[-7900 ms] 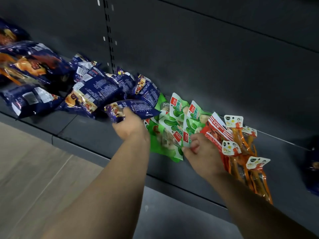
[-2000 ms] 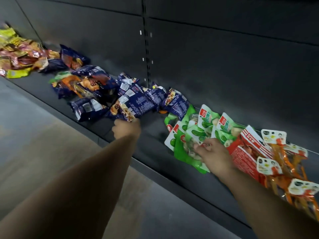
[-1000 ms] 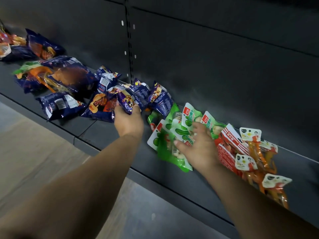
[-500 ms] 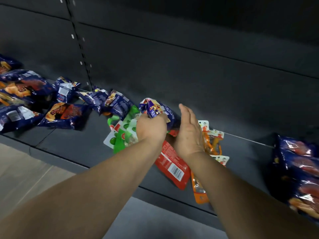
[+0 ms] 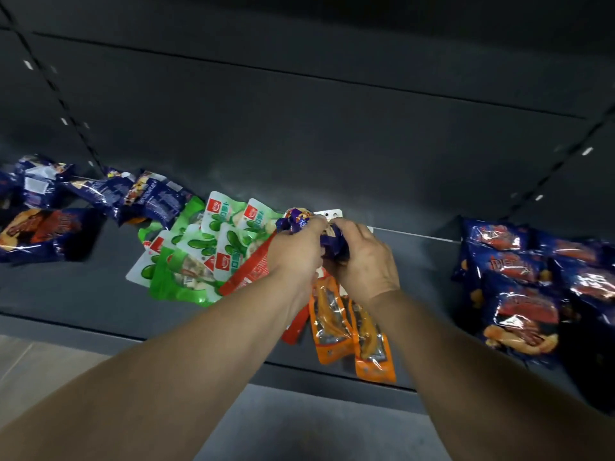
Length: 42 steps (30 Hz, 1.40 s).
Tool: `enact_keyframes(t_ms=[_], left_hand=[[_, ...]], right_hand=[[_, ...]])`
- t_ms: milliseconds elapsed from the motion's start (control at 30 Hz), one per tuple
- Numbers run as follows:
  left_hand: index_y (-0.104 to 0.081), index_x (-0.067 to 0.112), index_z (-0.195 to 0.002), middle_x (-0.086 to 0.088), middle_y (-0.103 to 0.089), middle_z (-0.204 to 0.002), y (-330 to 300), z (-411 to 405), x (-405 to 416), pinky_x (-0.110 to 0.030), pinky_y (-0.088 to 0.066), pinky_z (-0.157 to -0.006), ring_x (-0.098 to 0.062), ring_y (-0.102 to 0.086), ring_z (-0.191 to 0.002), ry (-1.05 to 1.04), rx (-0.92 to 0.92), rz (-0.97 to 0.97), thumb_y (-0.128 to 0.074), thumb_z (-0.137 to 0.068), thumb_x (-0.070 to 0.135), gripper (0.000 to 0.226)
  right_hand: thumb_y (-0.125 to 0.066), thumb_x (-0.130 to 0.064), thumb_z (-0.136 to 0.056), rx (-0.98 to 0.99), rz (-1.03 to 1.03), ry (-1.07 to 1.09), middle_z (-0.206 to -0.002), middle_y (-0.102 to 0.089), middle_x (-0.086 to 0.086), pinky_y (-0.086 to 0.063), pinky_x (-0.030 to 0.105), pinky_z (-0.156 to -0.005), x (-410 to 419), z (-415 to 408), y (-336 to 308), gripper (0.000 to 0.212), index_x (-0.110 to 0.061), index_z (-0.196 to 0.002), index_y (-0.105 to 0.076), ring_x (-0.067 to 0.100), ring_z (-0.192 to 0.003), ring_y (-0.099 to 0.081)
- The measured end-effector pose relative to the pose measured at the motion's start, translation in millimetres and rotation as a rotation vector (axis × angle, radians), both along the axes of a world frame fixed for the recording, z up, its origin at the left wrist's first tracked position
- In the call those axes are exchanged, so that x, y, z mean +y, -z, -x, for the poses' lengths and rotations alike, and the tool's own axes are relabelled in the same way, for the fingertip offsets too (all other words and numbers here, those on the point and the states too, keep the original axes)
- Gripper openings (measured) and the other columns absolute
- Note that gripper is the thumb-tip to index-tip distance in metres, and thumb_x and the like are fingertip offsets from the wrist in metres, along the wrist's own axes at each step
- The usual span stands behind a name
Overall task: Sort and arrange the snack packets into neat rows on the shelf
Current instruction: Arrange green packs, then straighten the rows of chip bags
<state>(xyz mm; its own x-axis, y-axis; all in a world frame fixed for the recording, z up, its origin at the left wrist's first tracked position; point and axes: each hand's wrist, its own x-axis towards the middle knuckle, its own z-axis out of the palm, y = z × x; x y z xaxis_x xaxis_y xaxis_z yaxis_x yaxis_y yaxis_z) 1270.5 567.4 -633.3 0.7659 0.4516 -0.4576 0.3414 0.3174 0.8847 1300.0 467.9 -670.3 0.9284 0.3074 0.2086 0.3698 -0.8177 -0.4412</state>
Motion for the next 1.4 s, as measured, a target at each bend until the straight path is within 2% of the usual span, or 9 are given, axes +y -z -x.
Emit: enact_keyframes(t_ms=[133, 333, 467, 567, 733, 933, 1167, 1267, 1400], left_hand=[[-0.055, 0.017, -0.071, 0.000, -0.057, -0.062, 15, -6, -8, -0.030, -0.039, -0.063, -0.018, -0.051, -0.058, 0.019, -0.088, -0.167, -0.057, -0.085, 0.053, 0.039], [-0.051, 0.021, -0.077, -0.009, -0.066, -0.088, 47, -19, 16, -0.046, -0.051, -0.087, -0.031, -0.064, -0.087, 0.022, -0.063, -0.462, -0.052, -0.087, 0.055, 0.036], [-0.053, 0.024, -0.088, -0.006, -0.065, -0.105, 62, -17, 22, -0.049, -0.048, -0.094, -0.030, -0.062, -0.098, 0.124, 0.015, -0.371, -0.055, -0.084, 0.059, 0.036], [-0.058, 0.031, -0.102, 0.000, -0.064, -0.116, 68, -15, 20, -0.048, -0.045, -0.099, -0.024, -0.060, -0.107, 0.226, -0.016, -0.223, -0.062, -0.068, 0.071, 0.053], [-0.061, 0.040, -0.107, 0.000, -0.068, -0.114, 64, -14, 12, -0.038, -0.051, -0.092, -0.017, -0.066, -0.101, 0.423, -0.120, -0.066, -0.072, -0.064, 0.057, 0.047], [-0.070, 0.012, -0.106, 0.000, -0.071, -0.092, 63, -19, -5, -0.019, -0.055, -0.067, -0.011, -0.066, -0.079, 0.404, -0.160, -0.159, -0.065, -0.088, 0.025, 0.022], [-0.066, 0.013, -0.077, -0.002, -0.071, -0.061, 47, -27, -11, -0.028, -0.054, -0.062, -0.018, -0.067, -0.057, 0.144, -0.173, 0.149, -0.063, -0.090, 0.019, 0.015], [-0.065, 0.013, -0.082, -0.006, -0.073, -0.068, 41, -29, -11, -0.035, -0.057, -0.066, -0.020, -0.070, -0.060, 0.077, -0.165, 0.260, -0.063, -0.091, 0.022, 0.012], [-0.066, 0.013, -0.085, -0.010, -0.073, -0.079, 40, -32, -9, -0.038, -0.056, -0.065, -0.025, -0.070, -0.063, 0.073, -0.152, 0.360, -0.060, -0.093, 0.028, 0.018]], right_hand=[[-0.069, -0.037, -0.083, 0.089, -0.102, 0.141, -0.116, -0.061, 0.002, -0.044, 0.033, -0.089, -30, -6, -3, 0.049, -0.024, -0.126, -0.051, 0.025, -0.105, -0.057], [-0.077, -0.029, -0.078, 0.470, -0.652, 0.263, -0.105, -0.068, -0.005, -0.053, 0.041, -0.090, -61, -16, 2, 0.031, -0.030, -0.103, -0.058, 0.016, -0.097, -0.065], [-0.075, -0.026, -0.080, 0.653, -0.718, 0.206, -0.104, -0.070, 0.000, -0.056, 0.035, -0.082, -74, -15, 3, 0.023, -0.028, -0.096, -0.060, 0.015, -0.089, -0.068], [-0.075, -0.028, -0.079, 0.834, -0.703, 0.194, -0.101, -0.072, 0.002, -0.055, 0.042, -0.087, -82, -16, 3, 0.030, -0.022, -0.105, -0.062, 0.021, -0.091, -0.070], [-0.073, -0.026, -0.079, 1.026, -0.647, 0.153, -0.109, -0.071, 0.006, -0.052, 0.045, -0.093, -94, -11, 7, 0.025, -0.025, -0.102, -0.062, 0.025, -0.101, -0.067], [-0.073, -0.024, -0.080, 1.027, -0.646, 0.179, -0.112, -0.070, 0.007, -0.050, 0.047, -0.096, -97, -5, 10, 0.026, -0.024, -0.103, -0.061, 0.027, -0.103, -0.066], [-0.070, -0.025, -0.083, 0.994, -0.716, 0.183, -0.108, -0.070, 0.005, -0.053, 0.041, -0.088, -93, -4, 9, 0.031, -0.020, -0.111, -0.061, 0.023, -0.098, -0.067], [-0.070, -0.027, -0.083, 0.986, -0.737, 0.180, -0.107, -0.071, 0.005, -0.055, 0.036, -0.080, -92, -4, 8, 0.036, -0.017, -0.116, -0.060, 0.021, -0.094, -0.068], [-0.068, -0.028, -0.085, 0.975, -0.755, 0.170, -0.105, -0.071, 0.005, -0.054, 0.040, -0.086, -91, -5, 8, 0.028, -0.020, -0.111, -0.061, 0.021, -0.096, -0.068]])
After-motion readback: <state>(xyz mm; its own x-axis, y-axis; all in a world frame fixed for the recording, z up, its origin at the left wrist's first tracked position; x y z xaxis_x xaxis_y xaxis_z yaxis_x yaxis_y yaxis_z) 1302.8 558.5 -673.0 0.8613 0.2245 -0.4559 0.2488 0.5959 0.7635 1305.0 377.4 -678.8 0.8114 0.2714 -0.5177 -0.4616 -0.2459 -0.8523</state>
